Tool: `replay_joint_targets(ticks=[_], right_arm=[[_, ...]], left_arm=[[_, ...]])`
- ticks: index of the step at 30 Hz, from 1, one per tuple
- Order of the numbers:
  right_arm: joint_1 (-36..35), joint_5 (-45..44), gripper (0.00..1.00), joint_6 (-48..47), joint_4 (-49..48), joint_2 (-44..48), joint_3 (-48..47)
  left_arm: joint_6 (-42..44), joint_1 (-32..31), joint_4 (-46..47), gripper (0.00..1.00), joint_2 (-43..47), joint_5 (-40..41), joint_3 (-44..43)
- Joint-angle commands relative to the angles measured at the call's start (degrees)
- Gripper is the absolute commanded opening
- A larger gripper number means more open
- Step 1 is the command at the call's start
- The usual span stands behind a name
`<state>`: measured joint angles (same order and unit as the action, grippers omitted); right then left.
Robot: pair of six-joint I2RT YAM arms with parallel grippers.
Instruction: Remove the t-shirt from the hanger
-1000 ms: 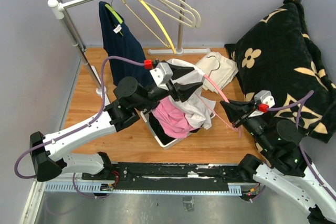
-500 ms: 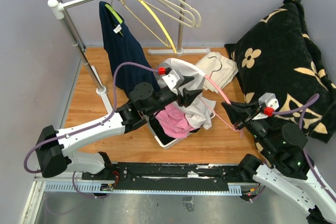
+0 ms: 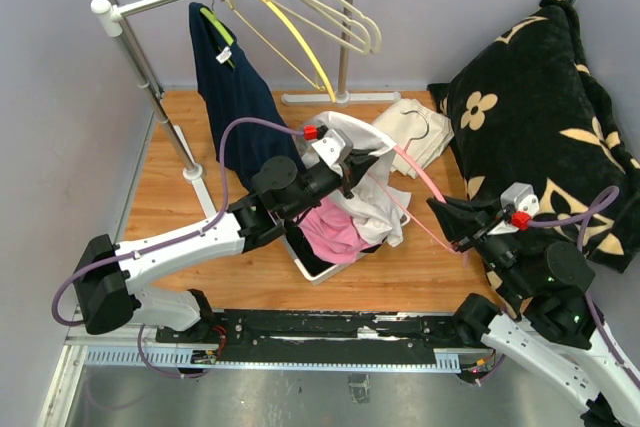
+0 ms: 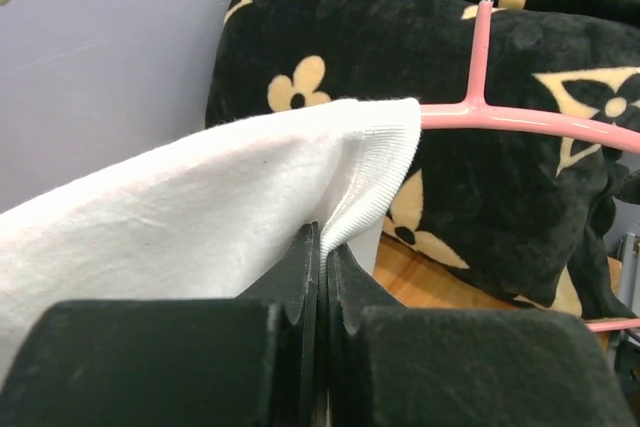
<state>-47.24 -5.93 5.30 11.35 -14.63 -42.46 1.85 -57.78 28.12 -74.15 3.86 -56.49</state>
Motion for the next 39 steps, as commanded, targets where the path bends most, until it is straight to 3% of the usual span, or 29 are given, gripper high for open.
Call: replay_joint_targets(ticks=[1,6,17,39], right_arm=[[-0.08,-0.60,0.01,-1.12,-2.84,2.77,-0.99],[-0.07,-1.02,0.01,-1.41,-0.44,5.49,-1.22],[-0.12,-1.07,0.01,-2.90,4.73,12.36,-3.41],[-0.11,-3.84,0.01,-3.66,12.11,14.64,-14.19]], left_arm=[[-0.12,-0.72,0.27,0.00,0.56,2.29,-2.85],[0.16,-0.71,-0.46,0.01,3.04,7.56,-4.13],[7.12,-0.68,-6.14,0.01,-0.26,20.56,-16.35],[12.52,-0.01,-13.36,0.01,-10.74,29.12,-30.20]])
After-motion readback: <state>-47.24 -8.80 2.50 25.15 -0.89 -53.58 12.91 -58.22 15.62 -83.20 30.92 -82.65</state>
